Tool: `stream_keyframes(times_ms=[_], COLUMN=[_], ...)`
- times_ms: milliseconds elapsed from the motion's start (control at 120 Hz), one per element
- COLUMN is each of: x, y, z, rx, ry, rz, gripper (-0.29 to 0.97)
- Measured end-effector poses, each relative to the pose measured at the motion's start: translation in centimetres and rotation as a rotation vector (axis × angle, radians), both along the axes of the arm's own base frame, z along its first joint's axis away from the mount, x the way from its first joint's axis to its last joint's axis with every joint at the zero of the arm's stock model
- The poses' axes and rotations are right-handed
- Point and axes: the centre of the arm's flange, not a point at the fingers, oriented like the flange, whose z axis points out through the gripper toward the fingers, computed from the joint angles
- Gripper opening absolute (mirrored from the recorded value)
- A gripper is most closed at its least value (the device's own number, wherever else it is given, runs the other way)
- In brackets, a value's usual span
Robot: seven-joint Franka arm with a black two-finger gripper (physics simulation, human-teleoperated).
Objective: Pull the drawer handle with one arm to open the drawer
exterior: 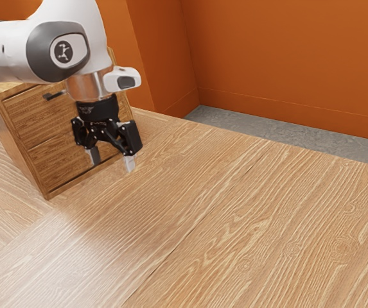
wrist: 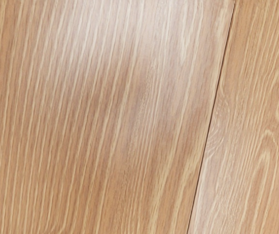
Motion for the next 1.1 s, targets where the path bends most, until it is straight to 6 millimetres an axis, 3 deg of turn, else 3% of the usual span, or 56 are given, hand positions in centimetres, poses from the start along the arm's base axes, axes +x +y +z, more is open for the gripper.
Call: stream_keyframes(times_ms=[217, 308, 392, 417, 525, 633, 675, 825, 942, 1100], x=[0.7, -2.3, -3.2, -2.7, 1.5, 2.5, 2.5, 3.6, 3.7, 4.8], y=[0.9, 0.4, 0.0, 0.1, 2.0, 8.9, 10.3, 12.4, 16.2, 14.4], z=[0.9, 7.7, 10.4, 9.9, 4.3, 1.6, 1.6, 2.0, 2.5, 3.3], rx=[0.024, 0.045, 0.078, 0.094, 0.202, 0.28, 0.301, 0.377, 0.42, 0.474], ry=[-0.088, -0.228, -0.29, -0.284, -0.192, -0.163, -0.174, -0.211, -0.238, -0.264], rz=[0.011, -0.01, -0.019, -0.018, 0.007, 0.118, 0.14, 0.16, 0.204, 0.126], gripper=[0.68, 0.68, 0.68, 0.68, 0.68, 0.68, 0.68, 0.68, 0.68, 0.68])
